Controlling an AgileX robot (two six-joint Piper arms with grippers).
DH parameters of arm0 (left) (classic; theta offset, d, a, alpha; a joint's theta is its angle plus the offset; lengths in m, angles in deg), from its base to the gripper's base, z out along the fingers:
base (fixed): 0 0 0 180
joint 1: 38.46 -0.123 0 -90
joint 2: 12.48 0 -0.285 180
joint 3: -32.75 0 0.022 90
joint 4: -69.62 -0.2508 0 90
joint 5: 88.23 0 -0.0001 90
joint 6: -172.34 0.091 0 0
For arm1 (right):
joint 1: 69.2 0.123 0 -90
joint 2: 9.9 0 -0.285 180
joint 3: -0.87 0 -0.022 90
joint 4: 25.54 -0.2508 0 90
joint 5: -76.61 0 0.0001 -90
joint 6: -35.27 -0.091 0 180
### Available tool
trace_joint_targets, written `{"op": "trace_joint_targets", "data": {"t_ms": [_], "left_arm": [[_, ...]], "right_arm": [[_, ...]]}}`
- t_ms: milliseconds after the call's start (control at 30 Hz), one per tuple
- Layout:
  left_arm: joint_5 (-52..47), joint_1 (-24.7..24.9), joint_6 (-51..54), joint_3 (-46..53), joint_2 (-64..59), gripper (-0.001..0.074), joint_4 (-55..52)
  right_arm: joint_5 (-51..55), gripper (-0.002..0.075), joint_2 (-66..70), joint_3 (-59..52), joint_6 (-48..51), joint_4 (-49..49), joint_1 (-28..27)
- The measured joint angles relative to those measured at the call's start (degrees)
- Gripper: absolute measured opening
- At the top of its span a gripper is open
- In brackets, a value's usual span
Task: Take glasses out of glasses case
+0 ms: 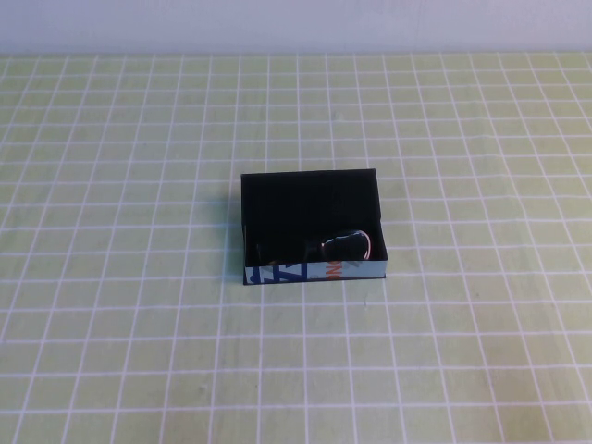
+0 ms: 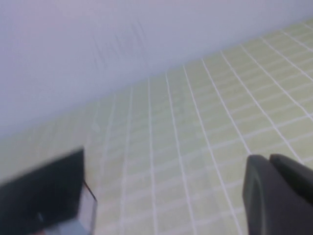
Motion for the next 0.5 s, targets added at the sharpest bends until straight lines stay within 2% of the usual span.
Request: {"op": "trace_joint_targets", "data": {"t_ms": [133,267,367,500], "left_arm": [[0.0,0.0,0.0,0.0,0.0,-0.0004,0.0],[0.0,0.0,0.0,0.0,0.0,-0.0004,0.0],[0.0,0.0,0.0,0.0,0.0,-0.0004,0.0],[0.0,0.0,0.0,0.0,0.0,-0.0004,0.0]], "right_arm": [[-8.0,-0.0017,0.0,0.0,0.0,-14.3,0.0],[-11.4,-0.0017,0.0,0.0,-0.1,-18.8,0.0],[-6.1,-0.0017,0.0,0.4,-0.2,-21.3,0.0],[8.8,-0.0017,5.3,7.4,-0.2,-22.0,0.0]]}}
